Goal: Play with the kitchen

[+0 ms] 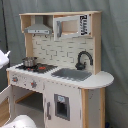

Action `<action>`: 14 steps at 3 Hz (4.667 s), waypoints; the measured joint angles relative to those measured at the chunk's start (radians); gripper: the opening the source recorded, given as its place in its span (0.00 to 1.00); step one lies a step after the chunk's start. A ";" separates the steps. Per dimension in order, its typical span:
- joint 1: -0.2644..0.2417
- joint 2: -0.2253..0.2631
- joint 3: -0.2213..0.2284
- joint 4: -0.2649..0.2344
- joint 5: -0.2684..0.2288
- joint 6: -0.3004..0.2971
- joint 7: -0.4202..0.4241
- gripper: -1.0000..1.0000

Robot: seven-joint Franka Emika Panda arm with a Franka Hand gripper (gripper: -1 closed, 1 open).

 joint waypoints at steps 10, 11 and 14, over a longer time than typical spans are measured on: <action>0.084 0.026 0.165 -0.512 -0.151 0.625 -0.532 1.00; 0.018 0.026 0.205 -0.509 -0.148 0.658 -0.478 1.00; -0.157 0.024 0.289 -0.412 -0.145 0.715 -0.379 1.00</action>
